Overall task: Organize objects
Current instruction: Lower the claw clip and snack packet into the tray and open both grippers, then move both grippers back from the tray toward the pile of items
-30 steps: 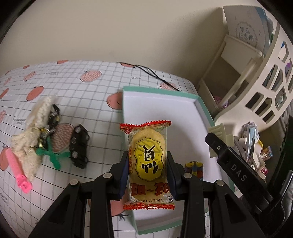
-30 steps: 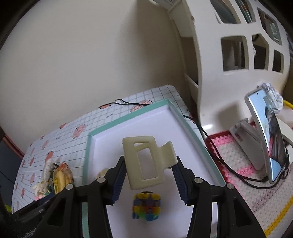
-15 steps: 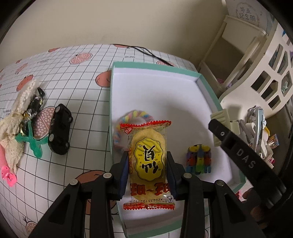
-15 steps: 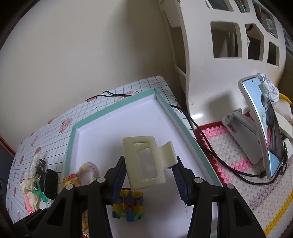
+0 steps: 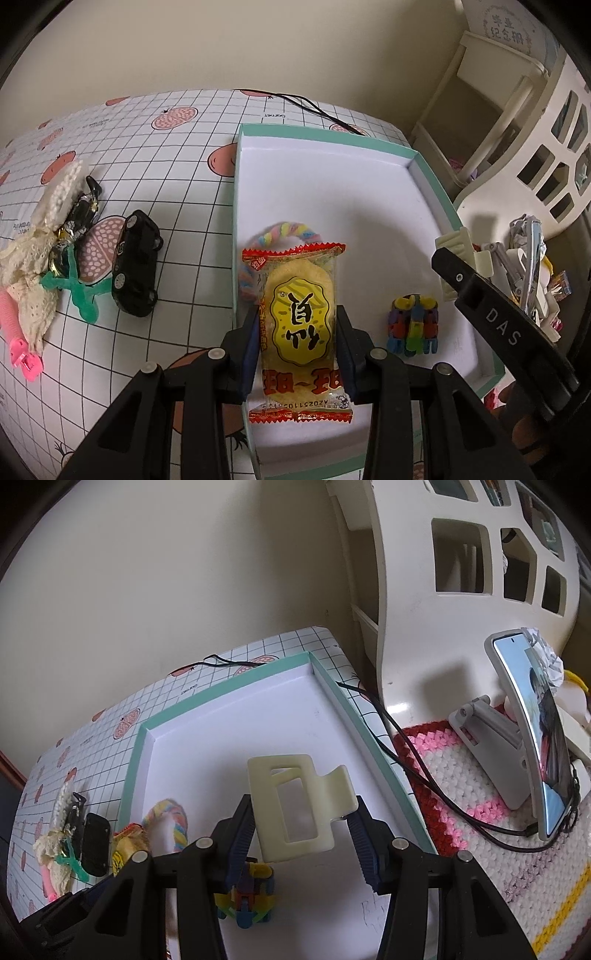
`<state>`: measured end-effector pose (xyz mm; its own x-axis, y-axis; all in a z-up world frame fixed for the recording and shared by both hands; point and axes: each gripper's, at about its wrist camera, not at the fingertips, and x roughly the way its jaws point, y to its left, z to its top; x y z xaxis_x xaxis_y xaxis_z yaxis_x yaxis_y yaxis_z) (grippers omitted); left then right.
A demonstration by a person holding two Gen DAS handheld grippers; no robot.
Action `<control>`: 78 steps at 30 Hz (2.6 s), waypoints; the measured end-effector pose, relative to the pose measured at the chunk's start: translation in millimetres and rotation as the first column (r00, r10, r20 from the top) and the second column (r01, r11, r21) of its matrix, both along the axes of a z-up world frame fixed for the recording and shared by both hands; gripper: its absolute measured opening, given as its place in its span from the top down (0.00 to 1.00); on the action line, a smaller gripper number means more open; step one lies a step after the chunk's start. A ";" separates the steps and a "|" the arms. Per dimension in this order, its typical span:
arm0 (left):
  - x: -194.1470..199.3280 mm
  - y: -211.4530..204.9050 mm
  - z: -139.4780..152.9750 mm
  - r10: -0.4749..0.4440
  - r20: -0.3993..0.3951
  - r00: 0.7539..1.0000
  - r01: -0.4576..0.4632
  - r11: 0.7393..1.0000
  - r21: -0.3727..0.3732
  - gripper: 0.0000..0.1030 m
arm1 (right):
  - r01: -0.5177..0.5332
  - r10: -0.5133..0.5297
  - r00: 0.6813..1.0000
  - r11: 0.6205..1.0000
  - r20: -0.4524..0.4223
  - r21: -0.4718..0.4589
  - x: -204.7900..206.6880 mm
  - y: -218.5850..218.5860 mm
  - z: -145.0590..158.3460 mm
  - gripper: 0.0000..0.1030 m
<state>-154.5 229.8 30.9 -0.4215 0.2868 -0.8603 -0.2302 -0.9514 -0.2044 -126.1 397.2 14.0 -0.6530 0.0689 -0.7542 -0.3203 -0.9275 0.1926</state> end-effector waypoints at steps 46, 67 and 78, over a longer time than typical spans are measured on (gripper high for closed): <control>-9.2 -67.3 20.5 0.197 -0.086 0.977 -0.197 0.980 0.012 0.14 | -0.108 0.109 0.994 0.993 -0.017 0.043 -6.9 -31.2 6.6 0.12; -9.0 -91.3 29.4 0.217 -0.174 0.961 -0.223 0.975 -0.018 0.08 | -0.132 0.133 0.991 0.990 -0.020 0.054 -6.9 -39.9 9.7 0.00; -8.2 -147.9 53.3 0.228 -0.190 0.955 -0.232 0.973 0.004 0.08 | -0.194 0.200 0.978 0.977 -0.061 0.088 -4.7 -74.7 30.2 0.00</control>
<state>-162.6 81.9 84.1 -0.6283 0.1480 -0.7637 -0.0373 -0.9863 -0.1605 -130.8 322.5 44.2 -0.7101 -0.0068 -0.7041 -0.1183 -0.9846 0.1289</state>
